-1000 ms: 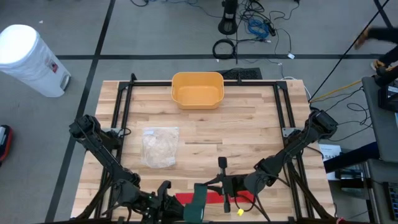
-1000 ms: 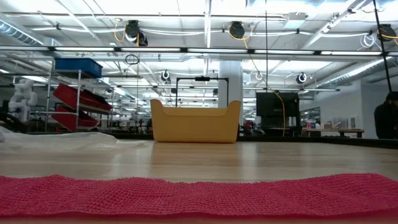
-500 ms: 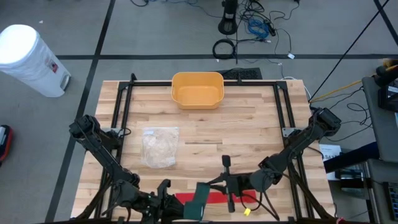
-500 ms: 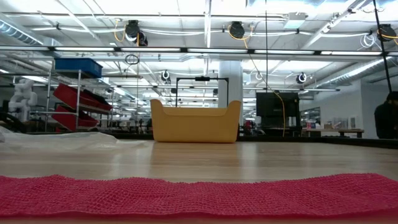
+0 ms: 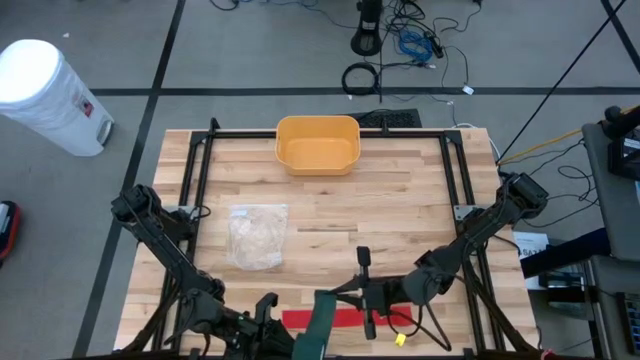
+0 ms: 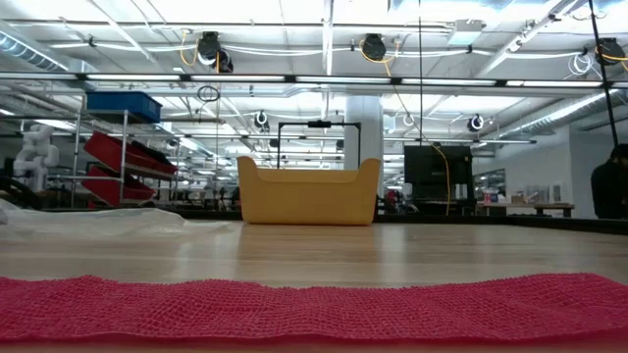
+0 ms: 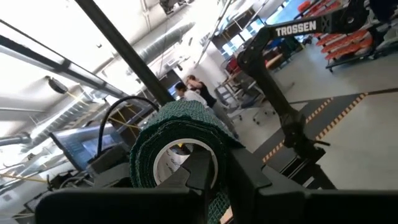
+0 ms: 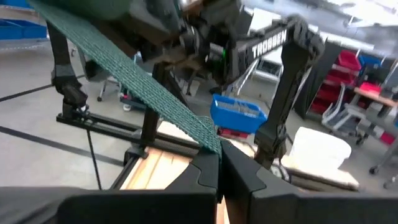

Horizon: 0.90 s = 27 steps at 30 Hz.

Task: Roll bandage
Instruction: Roll the green bandage

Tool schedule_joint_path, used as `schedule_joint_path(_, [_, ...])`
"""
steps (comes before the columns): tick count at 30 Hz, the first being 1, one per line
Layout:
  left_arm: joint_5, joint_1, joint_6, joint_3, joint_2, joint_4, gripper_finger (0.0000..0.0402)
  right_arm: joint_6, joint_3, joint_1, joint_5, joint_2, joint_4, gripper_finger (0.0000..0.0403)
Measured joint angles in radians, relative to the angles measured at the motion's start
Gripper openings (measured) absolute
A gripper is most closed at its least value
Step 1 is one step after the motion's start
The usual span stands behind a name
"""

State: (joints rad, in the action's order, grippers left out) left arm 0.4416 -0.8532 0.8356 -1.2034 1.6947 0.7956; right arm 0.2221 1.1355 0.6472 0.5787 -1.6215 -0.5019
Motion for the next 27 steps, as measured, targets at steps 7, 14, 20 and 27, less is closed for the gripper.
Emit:
schedule_joint_path(7, [-0.026, 0.006, -0.087, 0.0, 0.0, -0.025, 0.0038, 0.122, 0.0, 0.0, 0.001, 0.0, -0.102, 0.0])
schedule_joint_path(14, [-0.049, 0.015, -0.148, 0.0, 0.0, -0.041, 0.0038, 0.198, 0.0, 0.0, 0.0, 0.0, -0.184, 0.0])
schedule_joint_path(20, [-0.063, 0.023, -0.158, 0.0, 0.0, -0.054, 0.0038, 0.217, 0.0, -0.009, -0.01, 0.0, -0.232, 0.0])
schedule_joint_path(27, [-0.144, 0.055, -0.219, 0.0, 0.0, -0.092, 0.0038, 0.185, 0.036, -0.045, -0.113, 0.0, -0.199, 0.0])
